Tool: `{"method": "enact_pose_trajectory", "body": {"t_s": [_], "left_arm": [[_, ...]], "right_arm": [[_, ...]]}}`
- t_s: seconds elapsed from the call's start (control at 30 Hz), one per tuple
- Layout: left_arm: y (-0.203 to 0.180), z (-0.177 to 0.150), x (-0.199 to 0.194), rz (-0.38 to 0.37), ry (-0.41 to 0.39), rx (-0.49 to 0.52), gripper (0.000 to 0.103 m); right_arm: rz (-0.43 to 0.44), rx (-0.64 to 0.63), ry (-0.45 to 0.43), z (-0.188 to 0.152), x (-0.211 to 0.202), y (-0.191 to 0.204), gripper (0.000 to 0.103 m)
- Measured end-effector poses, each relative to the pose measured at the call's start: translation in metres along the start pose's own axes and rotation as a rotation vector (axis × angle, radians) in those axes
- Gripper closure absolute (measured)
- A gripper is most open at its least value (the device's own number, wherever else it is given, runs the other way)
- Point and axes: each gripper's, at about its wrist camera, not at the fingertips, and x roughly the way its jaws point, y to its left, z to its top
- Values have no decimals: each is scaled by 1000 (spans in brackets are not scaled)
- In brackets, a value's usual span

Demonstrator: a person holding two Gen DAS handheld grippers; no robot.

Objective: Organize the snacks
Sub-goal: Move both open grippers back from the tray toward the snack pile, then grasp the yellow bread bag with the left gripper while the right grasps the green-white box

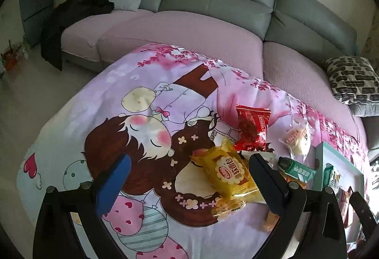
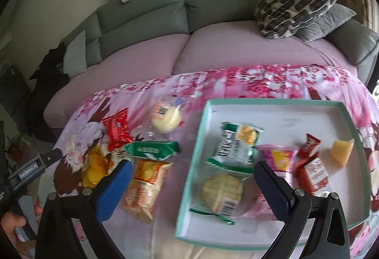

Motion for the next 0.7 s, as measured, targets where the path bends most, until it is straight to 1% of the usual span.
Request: {"method": "enact_pose_trajectory", "body": {"t_s": [0.07,0.2,0.33,0.4,0.5,0.57,0.7], "left_arm": [[2,-1,-1,-15,-14,8,3],[3,0,-4,-14,-42,31,3],[5,1,-2,-29,-41,38,3],[5,0,1,-36,-24,51,3],[5,-4,10,-50,31,57,3],[5,-7,14,-63,52,57,3],[1,-12,21,-93,76,69,4]], "right_arm": [[22,-3,-4,-1,2,8,0],[57,-5,3,-1,7,20,0],[99,-27,9,-1,14,38,0],[110,-42,21,-3,19,45,0],[124,-54,63,-8,30,51,0],[126,-66,85,-11,36,54,0],[104,-102,96,-13,45,62,0]]}}
